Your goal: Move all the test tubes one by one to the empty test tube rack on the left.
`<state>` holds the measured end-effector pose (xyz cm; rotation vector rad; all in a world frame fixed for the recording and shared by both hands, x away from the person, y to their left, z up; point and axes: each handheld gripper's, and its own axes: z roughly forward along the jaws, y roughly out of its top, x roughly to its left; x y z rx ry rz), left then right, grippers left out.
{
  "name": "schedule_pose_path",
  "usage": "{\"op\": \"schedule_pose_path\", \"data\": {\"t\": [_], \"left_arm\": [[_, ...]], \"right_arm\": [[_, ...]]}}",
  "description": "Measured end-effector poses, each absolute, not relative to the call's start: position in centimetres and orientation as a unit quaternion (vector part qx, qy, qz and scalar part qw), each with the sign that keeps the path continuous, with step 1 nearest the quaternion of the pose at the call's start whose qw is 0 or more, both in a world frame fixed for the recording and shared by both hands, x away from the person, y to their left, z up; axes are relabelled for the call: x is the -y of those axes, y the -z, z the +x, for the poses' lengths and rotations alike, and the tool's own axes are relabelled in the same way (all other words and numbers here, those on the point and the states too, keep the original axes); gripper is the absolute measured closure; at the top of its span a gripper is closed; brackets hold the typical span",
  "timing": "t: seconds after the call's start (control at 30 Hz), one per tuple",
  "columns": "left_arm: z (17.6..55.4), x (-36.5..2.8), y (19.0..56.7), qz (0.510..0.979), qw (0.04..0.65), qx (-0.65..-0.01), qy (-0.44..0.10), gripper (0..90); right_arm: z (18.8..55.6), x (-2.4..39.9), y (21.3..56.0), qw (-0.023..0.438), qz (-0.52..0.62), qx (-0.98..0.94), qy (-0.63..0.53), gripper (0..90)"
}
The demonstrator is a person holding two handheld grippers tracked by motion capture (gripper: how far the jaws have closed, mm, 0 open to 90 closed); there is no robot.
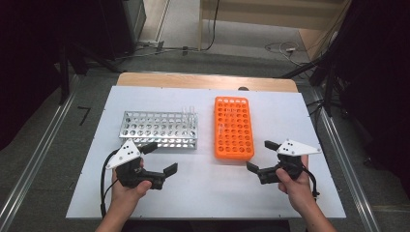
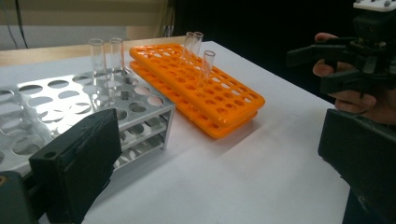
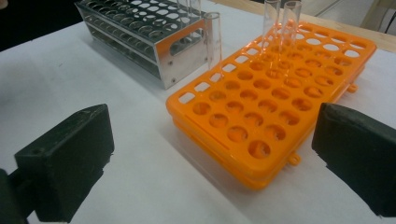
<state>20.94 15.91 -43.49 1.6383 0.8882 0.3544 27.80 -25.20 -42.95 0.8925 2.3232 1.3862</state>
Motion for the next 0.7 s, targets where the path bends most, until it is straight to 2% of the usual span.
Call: {"op": "schedule_pose_path", "data": {"t": [0.33,0.63,0.7], "left_arm": [[20.3,-16.3,43.9,0.709,0.573,-0.377,-0.162,0.0],[20.1,-17.8,44.3,0.701,0.570,-0.392,-0.172,0.0],[20.1,-18.0,44.2,0.699,0.570,-0.394,-0.173,0.0]], "right_arm": [[29.7,23.5,41.7,0.145,0.297,-0.814,-0.477,0.0],[32.1,21.9,41.7,0.120,0.297,-0.820,-0.474,0.0],[32.5,21.6,41.8,0.121,0.300,-0.819,-0.474,3.9]]}}
